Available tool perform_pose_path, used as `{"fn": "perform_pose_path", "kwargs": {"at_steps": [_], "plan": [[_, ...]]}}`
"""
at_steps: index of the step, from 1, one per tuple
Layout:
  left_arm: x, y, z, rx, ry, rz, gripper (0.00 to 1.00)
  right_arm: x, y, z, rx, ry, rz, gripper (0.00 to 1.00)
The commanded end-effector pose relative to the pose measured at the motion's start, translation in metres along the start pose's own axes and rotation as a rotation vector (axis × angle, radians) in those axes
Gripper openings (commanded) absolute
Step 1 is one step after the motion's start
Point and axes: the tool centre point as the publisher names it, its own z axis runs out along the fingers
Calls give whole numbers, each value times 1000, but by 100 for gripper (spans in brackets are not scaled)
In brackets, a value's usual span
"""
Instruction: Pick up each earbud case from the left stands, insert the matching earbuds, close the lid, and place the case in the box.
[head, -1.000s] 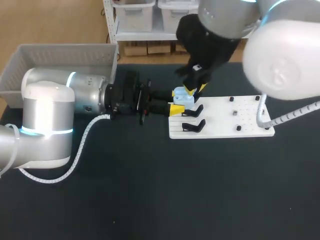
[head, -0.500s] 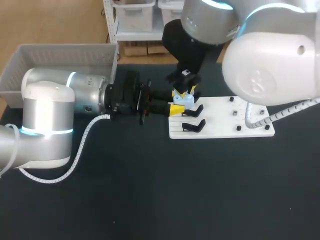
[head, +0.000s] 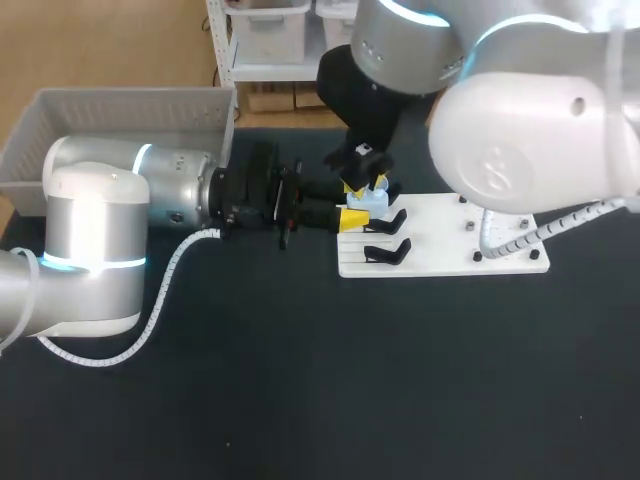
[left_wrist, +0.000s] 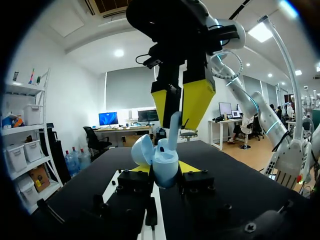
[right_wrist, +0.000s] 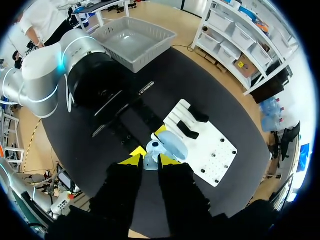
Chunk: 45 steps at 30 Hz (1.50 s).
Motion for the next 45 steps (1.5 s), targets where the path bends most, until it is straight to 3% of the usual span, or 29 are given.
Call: {"fn": "perform_pose_path", "kwargs": {"at_steps": [1,17,45], "plan": [[1,-1,0,-5,-3,3,0,-3,-1,4,2,1,2,0],[1,-1,0,-5,-3,3,0,-6,-11,11,9,8,32,0],[1,-1,0,-5,-3,3,0,-1,-5,7,10,16,27,0]]}}
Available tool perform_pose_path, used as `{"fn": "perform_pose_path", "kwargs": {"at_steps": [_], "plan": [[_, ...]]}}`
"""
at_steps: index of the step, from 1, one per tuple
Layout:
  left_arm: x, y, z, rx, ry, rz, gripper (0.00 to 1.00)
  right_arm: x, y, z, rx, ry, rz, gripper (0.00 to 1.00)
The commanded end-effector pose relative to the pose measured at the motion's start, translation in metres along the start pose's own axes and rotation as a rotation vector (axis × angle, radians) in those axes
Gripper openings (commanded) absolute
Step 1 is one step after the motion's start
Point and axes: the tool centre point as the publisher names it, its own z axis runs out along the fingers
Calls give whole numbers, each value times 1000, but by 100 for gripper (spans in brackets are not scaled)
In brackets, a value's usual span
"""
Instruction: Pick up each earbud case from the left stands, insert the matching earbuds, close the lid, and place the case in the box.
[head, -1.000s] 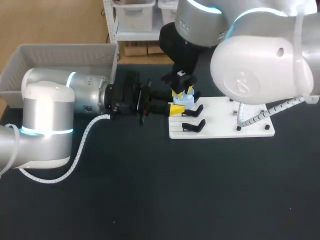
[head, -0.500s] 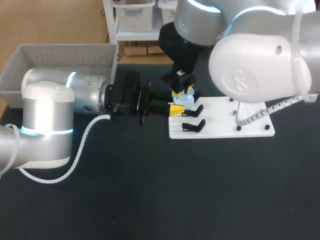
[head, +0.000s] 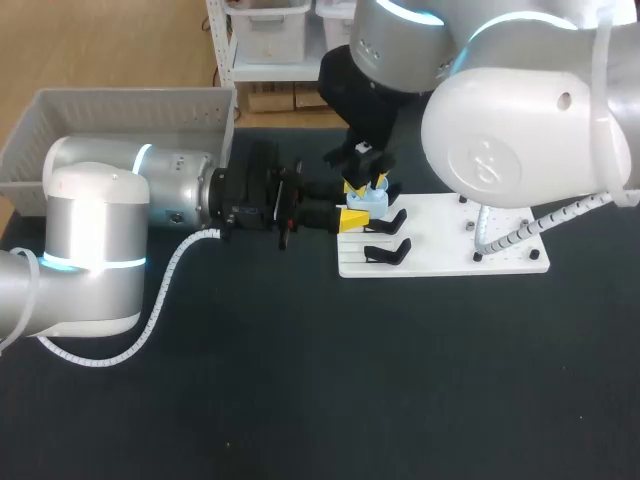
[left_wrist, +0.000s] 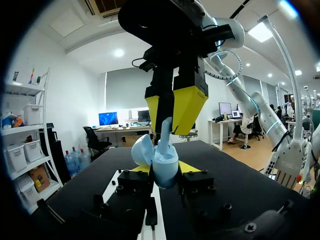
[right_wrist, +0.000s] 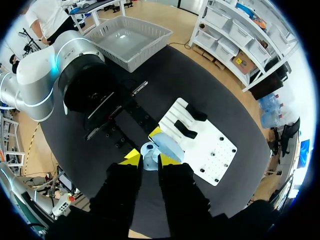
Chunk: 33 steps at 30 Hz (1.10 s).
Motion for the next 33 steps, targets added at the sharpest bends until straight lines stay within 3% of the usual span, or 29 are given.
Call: {"fn": "perform_pose_path", "kwargs": {"at_steps": [1,32,33], "plan": [[1,-1,0,-5,-2,3,0,0,1,2,2,0,0,0],[1,-1,0,-5,-2,3,0,-6,-4,14,10,23,1,0],[1,-1,0,-5,-2,3,0,-6,-4,14,11,22,1,15]]}}
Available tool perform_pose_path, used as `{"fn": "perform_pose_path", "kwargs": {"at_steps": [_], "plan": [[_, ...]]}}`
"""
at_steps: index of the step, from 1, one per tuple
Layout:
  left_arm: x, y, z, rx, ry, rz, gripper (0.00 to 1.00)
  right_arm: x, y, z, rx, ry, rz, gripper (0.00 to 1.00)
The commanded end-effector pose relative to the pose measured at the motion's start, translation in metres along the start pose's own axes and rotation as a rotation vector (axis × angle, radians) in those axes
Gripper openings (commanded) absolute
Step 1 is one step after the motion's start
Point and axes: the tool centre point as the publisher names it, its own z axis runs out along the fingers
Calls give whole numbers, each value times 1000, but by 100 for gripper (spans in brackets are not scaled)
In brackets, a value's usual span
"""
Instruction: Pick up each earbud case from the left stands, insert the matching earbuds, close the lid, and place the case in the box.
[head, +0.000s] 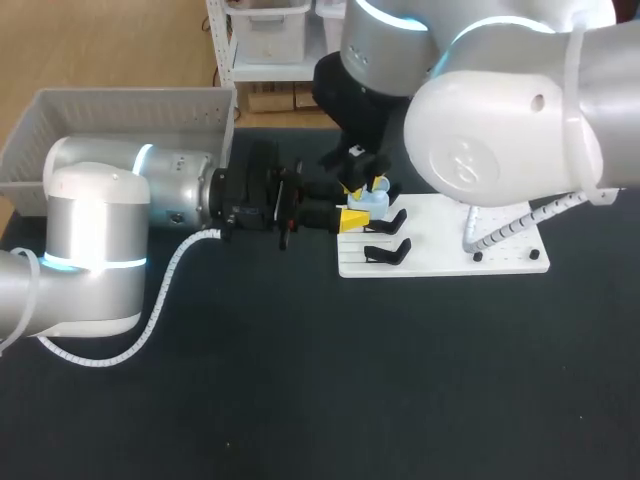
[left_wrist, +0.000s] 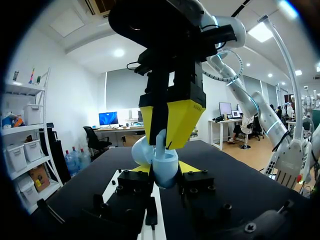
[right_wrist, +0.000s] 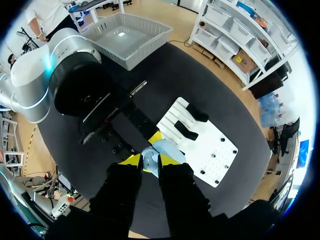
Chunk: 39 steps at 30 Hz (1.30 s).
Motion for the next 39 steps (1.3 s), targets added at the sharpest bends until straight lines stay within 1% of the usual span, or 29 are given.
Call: {"fn": "perform_pose_path", "kwargs": {"at_steps": [1,2,3,4,9,11,15,17,19,20,21,22,23,24,25,27,32,35,39], "plan": [[0,-2,0,-4,-3,4,0,-1,-2,2,1,1,1,31],[0,-2,0,-4,-3,4,0,-1,-2,1,0,0,1,43],[0,-2,0,-4,-3,4,0,-1,-2,0,0,-1,1,77],[0,-2,0,-4,-3,4,0,0,-3,-1,1,-1,2,99],[0,-2,0,-4,-3,4,0,4,-2,-11,-6,-8,4,100],[0,-2,0,-4,-3,4,0,6,-1,-19,-29,-9,10,100],[0,-2,0,-4,-3,4,0,4,-10,-34,-61,-49,72,100],[0,-2,0,-4,-3,4,0,-2,-20,-39,-49,-107,140,100],[0,-2,0,-4,-3,4,0,-13,-33,-43,-36,-223,270,100],[0,-2,0,-4,-3,4,0,-19,-41,-44,-15,-287,356,100],[0,-2,0,-4,-3,4,0,-26,-52,-43,39,-360,430,100],[0,-2,0,-4,-3,4,0,-28,-56,-42,46,-380,464,100],[0,-2,0,-4,-3,4,0,-33,-66,-39,63,-420,542,100],[0,-2,0,-4,-3,4,0,-35,-73,-37,76,-436,583,100],[0,-2,0,-4,-3,4,0,-36,-76,-35,81,-439,601,100],[0,-2,0,-4,-3,4,0,-39,-91,-27,112,-446,662,100],[0,-2,0,-4,-3,4,0,-41,-111,-7,147,-396,714,100],[0,-2,0,-4,-3,4,0,-39,-118,4,160,-360,731,100],[0,-2,0,-4,-3,4,0,-33,-120,15,162,-311,730,100]]}}
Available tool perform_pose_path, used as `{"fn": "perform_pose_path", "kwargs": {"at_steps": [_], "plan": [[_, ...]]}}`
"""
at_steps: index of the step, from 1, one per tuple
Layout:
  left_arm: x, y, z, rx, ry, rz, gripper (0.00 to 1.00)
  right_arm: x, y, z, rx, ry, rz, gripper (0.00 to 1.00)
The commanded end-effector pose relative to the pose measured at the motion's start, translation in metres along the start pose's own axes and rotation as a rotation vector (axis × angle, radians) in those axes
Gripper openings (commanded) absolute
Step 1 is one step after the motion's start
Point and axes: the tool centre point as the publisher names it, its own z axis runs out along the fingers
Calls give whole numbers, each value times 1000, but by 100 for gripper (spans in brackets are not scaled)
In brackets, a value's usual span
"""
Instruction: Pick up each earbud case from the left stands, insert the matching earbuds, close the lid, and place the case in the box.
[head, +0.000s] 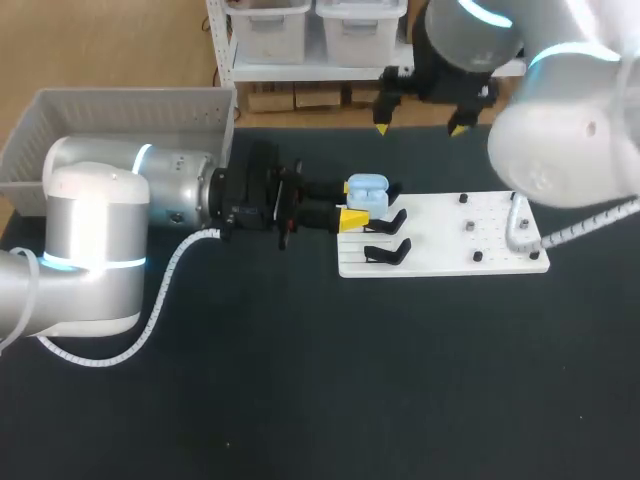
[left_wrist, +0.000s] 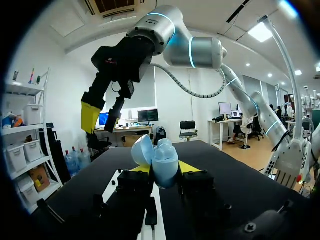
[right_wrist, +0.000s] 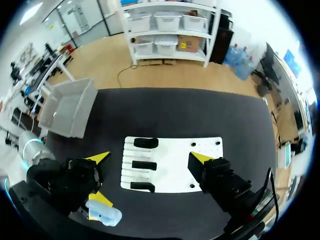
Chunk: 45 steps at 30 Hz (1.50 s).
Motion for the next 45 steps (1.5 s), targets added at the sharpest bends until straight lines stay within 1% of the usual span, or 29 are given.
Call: {"fn": "perform_pose_path", "kwargs": {"at_steps": [1,7,17,23,25,27,29,32,34,35,36,39,40,41,42,43,45], "plan": [[1,-1,0,-6,-2,3,0,7,3,9,63,-67,58,100],[1,-1,0,-6,-2,3,0,21,-1,9,86,-4,11,100],[1,-1,0,-6,-2,3,0,45,-2,-10,100,52,-54,100],[1,-1,0,-6,-2,3,0,60,-1,-21,73,94,-77,100],[1,-1,0,-6,-2,3,0,65,1,-23,49,123,-82,100],[1,-1,0,-6,-2,3,0,69,2,-25,46,125,-88,100],[1,-1,0,-6,-2,3,0,73,4,-27,25,142,-97,100],[1,-1,0,-6,-2,3,0,75,6,-30,21,133,-103,100],[1,-1,0,-6,-2,3,0,75,6,-33,21,101,-107,100],[1,-1,0,-6,-2,3,0,74,6,-34,16,100,-104,100],[1,-1,0,-6,-2,3,0,72,6,-36,-2,80,-98,100],[1,-1,0,-6,-2,3,0,66,5,-51,-77,-90,-96,100],[1,-1,0,-6,-2,3,0,63,4,-60,-133,-169,-86,100],[1,-1,0,-6,-2,3,0,62,2,-69,-173,-202,-86,100],[1,-1,0,-6,-2,3,0,61,1,-77,-207,-255,-99,100],[1,-1,0,-6,-2,3,0,62,-1,-84,-221,-286,-115,100],[-6,-2,-9,-38,13,-20,0,65,-4,-94,-240,-332,-137,100]]}}
